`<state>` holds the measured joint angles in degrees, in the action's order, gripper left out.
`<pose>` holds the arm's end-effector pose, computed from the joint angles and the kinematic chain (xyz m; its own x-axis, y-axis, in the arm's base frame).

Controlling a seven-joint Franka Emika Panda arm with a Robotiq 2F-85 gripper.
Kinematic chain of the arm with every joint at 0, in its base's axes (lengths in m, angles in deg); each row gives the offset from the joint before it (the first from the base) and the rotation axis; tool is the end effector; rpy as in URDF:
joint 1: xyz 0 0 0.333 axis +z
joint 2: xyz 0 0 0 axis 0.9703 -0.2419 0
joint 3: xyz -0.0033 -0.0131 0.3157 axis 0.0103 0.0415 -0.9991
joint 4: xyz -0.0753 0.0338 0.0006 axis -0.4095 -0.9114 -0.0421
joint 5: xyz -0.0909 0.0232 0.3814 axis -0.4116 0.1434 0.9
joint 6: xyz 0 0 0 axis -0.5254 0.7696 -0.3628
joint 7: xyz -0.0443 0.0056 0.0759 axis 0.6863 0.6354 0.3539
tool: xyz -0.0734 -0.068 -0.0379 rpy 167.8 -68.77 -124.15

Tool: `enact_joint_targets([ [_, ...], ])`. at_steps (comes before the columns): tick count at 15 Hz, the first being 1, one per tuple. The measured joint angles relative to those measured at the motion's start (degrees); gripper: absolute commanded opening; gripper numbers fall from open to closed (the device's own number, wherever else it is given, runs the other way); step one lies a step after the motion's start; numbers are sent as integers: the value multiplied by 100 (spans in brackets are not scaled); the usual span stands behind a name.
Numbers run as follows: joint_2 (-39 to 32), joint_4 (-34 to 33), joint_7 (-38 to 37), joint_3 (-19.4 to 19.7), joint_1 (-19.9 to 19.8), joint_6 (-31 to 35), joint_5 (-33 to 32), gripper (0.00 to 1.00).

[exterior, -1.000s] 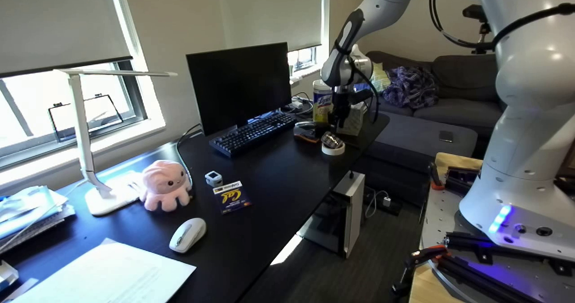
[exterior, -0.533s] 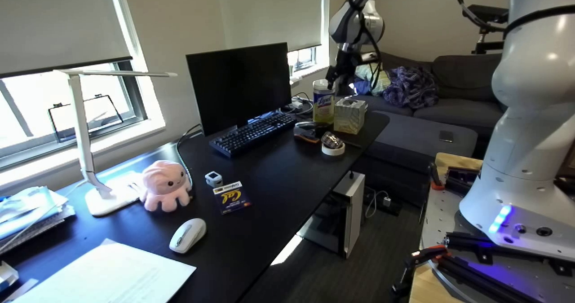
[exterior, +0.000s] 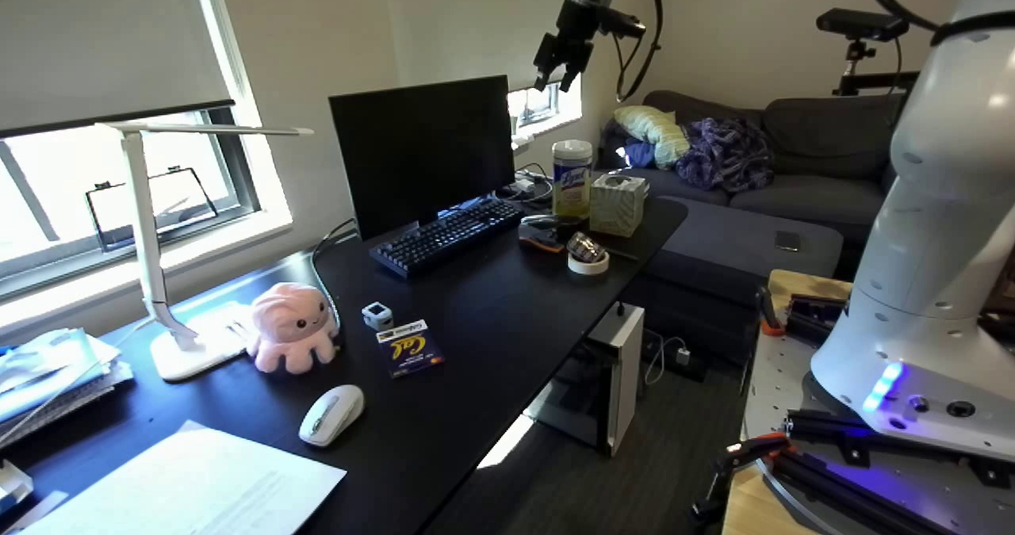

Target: Place the pen between the masking tape and the tissue box

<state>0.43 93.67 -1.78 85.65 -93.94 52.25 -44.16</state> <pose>0.5169 -0.2239 0.4780 0.9143 -0.1647 0.3700 -0.1251 -0.9838 -0.1286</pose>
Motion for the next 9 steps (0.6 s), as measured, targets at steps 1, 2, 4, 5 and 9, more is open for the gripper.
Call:
enact_joint_targets([
  [1,165,79,-138,-19,240,-49,-165,100],
  [2,288,147,-302,-52,457,-166,-367,100],
  [4,437,249,-703,-143,843,-411,-737,100],
  [5,470,293,-957,-213,999,-488,-939,100],
  [9,432,403,-1602,-443,1489,-669,-1212,100],
])
